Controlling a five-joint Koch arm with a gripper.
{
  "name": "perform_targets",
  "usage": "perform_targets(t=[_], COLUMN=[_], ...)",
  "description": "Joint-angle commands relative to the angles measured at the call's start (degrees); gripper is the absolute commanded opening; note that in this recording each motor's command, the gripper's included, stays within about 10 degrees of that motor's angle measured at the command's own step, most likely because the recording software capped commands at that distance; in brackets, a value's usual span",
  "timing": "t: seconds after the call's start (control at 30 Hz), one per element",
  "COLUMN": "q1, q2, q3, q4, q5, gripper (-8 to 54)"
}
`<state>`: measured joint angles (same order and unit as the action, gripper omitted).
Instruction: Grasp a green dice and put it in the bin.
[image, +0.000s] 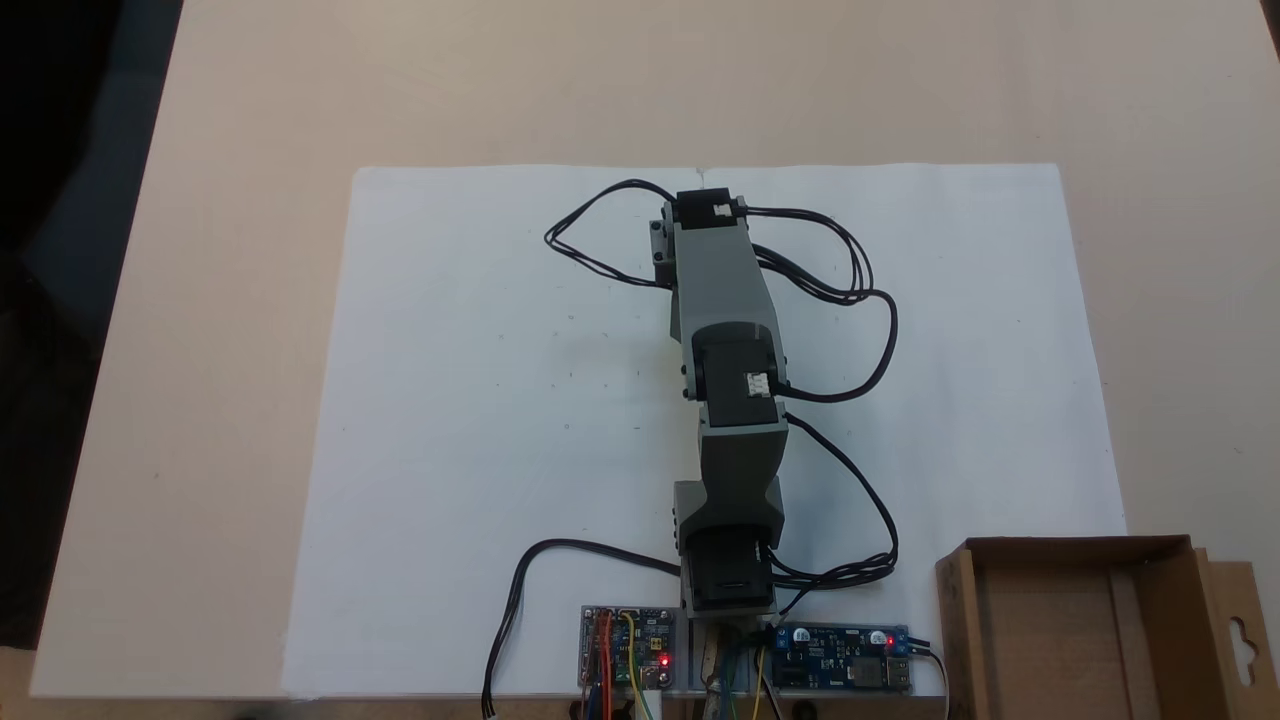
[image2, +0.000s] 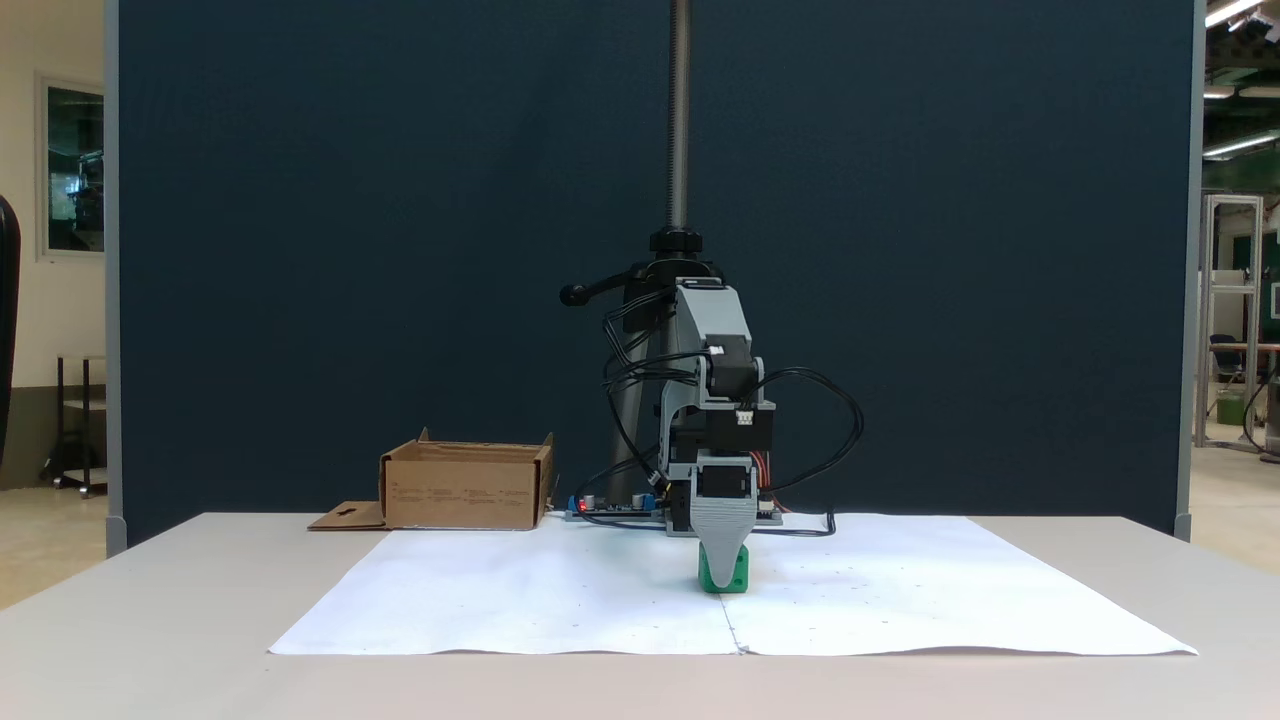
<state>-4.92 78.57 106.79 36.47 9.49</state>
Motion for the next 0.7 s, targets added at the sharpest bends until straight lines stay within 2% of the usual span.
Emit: perform_targets(t=[0.0, 0.07, 0.17, 0.33, 0.4, 0.67], q1=[-0.44, -0.44, -0.53, -0.53, -0.44, -0.26], q2=[0.53, 0.53, 0.53, 0.53, 0.62, 1.14], q3=[-0.62, -0.62, -0.53, -0.53, -0.53, -0.62], q4=[-1.41, -1.32, -1.41, -1.41, -1.49, -2.99], q5=[-0.79, -0.79, -0.79, -0.79, -0.79, -0.62], gripper=[29.2, 29.1, 23.0, 21.4, 12.9, 12.2])
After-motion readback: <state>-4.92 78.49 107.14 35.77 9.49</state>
